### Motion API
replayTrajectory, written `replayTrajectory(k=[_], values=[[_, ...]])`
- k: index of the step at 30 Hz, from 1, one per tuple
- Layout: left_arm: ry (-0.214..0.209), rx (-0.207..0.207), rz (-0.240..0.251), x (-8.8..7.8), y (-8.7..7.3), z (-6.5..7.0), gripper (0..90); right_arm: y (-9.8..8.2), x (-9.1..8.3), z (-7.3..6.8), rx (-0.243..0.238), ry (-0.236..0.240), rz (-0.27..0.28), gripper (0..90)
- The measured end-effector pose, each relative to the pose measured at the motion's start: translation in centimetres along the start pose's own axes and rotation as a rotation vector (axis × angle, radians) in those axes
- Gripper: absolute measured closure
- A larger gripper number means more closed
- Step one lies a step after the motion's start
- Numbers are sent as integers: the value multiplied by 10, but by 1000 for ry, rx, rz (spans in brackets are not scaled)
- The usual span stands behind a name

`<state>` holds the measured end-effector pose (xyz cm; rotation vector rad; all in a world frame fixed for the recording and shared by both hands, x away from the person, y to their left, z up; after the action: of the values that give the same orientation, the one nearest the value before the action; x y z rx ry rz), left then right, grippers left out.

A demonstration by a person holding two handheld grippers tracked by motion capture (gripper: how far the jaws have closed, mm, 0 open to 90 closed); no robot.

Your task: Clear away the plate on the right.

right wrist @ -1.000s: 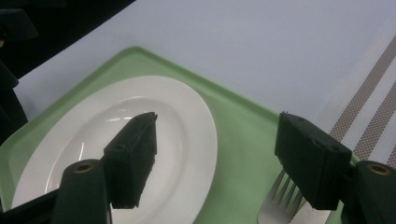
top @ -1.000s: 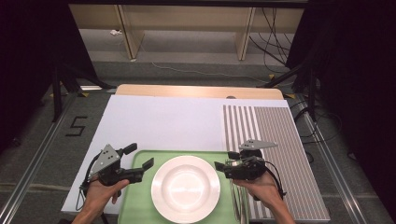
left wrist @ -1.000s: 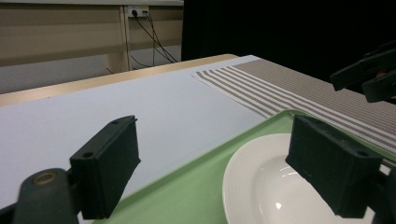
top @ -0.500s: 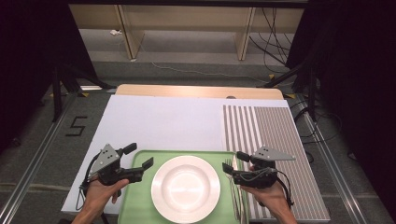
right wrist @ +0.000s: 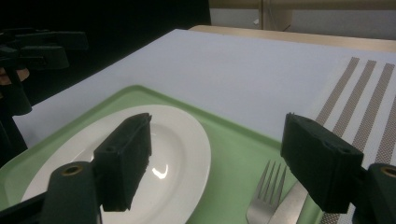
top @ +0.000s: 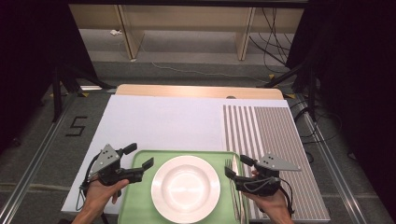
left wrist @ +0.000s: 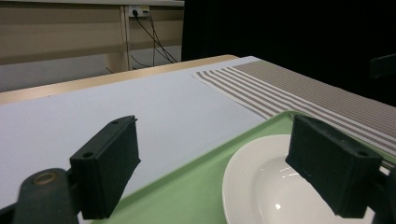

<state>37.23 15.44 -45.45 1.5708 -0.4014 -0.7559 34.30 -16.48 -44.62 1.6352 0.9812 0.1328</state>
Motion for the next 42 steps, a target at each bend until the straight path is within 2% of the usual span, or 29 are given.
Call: replayTrajectory(k=[2, 3, 4, 7, 8, 11, 13, 16, 17, 18, 20, 25, 28, 30, 32, 42], values=[[1, 1, 1, 0, 0, 0, 158, 0, -2, -1, 14, 4, 19, 230], [1, 1, 1, 0, 0, 0, 158, -1, -2, 0, -1, -4, 19, 224], [2, 2, 0, 0, 0, 0, 158, -3, -4, 0, -3, -13, -1, 215], [0, 2, 1, 0, 0, 1, 158, -5, -6, 1, 2, -33, -1, 215], [0, 1, 2, 0, 0, 0, 158, -5, -8, -1, 3, -16, -2, 212], [0, 1, 2, 0, 0, 0, 158, -5, -9, 0, -13, -33, 14, 211], [-2, 2, 3, 0, 0, 1, 158, -6, -11, 0, -11, -31, 2, 211], [-1, 2, 3, 0, 0, 1, 158, -6, -11, -3, -21, -27, 27, 211], [-1, 3, 3, 0, 0, 1, 158, -7, -12, -4, -19, -26, 18, 211], [-1, 3, 3, 0, 0, 1, 158, -8, -11, -3, -17, -45, 14, 211], [-1, 3, 3, 0, 0, 1, 158, -10, -12, -3, -27, -42, 9, 210], [-2, 3, 4, -1, 0, 1, 158, -10, -16, -2, -20, -64, 22, 209], [-1, 1, 7, -1, 0, 1, 158, -12, -18, -2, 3, -66, 21, 203], [-1, 2, 7, -1, 0, 0, 158, -13, -21, -2, -11, -78, 19, 201], [0, 2, 7, -1, 0, 0, 158, -12, -21, -5, -8, -70, 34, 201], [-3, 5, 6, 0, 0, 1, 158, -11, -21, -5, -21, -66, 37, 201]])
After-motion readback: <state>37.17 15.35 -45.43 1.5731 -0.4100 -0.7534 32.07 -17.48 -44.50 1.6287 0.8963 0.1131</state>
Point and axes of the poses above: each handheld gripper's, and its own axes: x roughly forward along the jaws, y roughly out of its top, z roughly to its right, the point moved 8 cm from there along x, roughly forward along the jaws, and after that the axes turned 8 degrees about x, right-handed, at the moved point
